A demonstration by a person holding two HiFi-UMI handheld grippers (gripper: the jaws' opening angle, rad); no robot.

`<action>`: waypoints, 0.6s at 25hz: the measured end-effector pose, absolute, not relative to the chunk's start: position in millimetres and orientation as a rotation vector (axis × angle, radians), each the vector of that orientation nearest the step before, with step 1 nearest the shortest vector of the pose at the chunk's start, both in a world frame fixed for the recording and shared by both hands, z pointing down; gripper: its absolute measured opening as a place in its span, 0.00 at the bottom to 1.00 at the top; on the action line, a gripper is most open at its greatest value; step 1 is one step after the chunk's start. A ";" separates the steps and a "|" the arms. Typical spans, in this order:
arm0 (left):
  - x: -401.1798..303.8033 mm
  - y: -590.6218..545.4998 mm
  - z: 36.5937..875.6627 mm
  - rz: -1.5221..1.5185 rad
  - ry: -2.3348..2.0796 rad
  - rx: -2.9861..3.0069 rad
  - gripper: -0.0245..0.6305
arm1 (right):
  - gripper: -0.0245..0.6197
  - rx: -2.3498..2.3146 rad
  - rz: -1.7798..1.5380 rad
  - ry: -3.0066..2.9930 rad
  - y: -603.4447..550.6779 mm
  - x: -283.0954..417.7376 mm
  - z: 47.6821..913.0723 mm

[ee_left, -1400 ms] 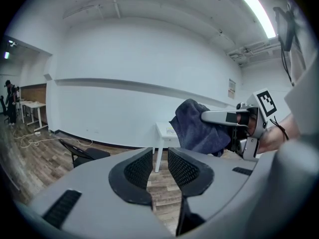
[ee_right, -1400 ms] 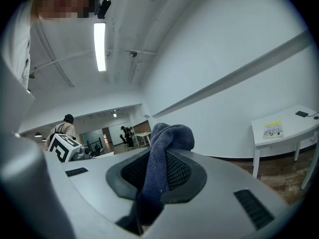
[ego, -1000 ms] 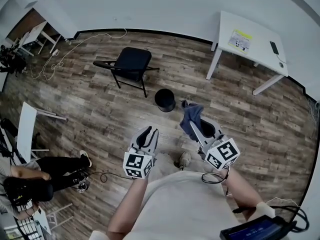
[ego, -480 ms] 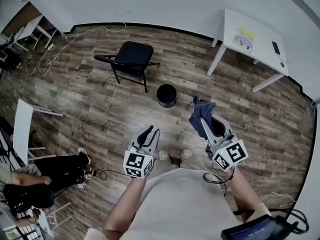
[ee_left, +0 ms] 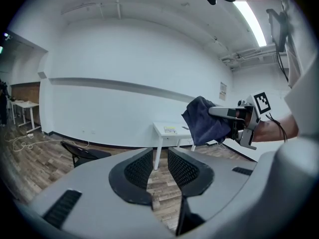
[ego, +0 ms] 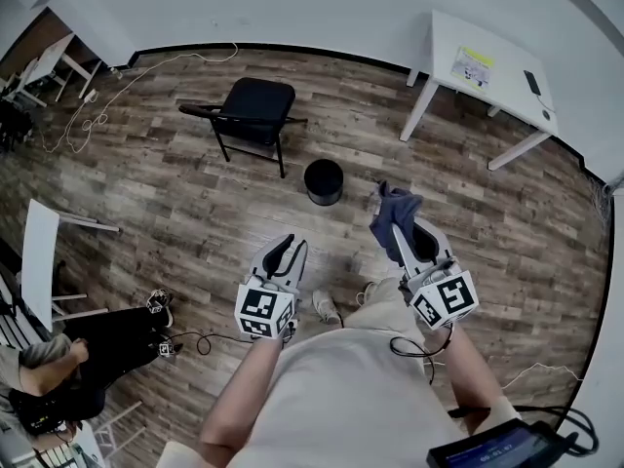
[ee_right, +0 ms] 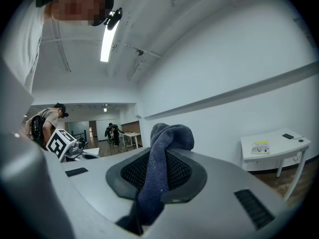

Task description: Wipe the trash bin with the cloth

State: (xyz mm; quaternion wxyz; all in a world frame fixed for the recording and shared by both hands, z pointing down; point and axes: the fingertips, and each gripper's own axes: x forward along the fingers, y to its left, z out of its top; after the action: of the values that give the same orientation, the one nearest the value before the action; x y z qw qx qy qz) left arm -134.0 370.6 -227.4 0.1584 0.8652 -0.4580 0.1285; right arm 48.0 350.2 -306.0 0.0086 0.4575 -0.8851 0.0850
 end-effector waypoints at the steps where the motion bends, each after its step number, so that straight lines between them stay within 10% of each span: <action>1: -135.5 370.9 -226.2 0.373 -1.309 2.474 0.20 | 0.15 1.439 0.271 -2.760 352.5 49.4 -302.5; 15: -136.5 391.7 -222.4 0.347 -1.379 2.396 0.20 | 0.14 1.459 0.235 -2.641 372.3 85.4 -276.2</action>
State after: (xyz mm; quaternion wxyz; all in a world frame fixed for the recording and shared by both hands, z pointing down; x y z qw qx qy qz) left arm -136.5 391.7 -222.4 0.1769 0.8463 -0.4873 0.1225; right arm 85.4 372.3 -276.2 0.0577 0.4812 -0.8713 0.0774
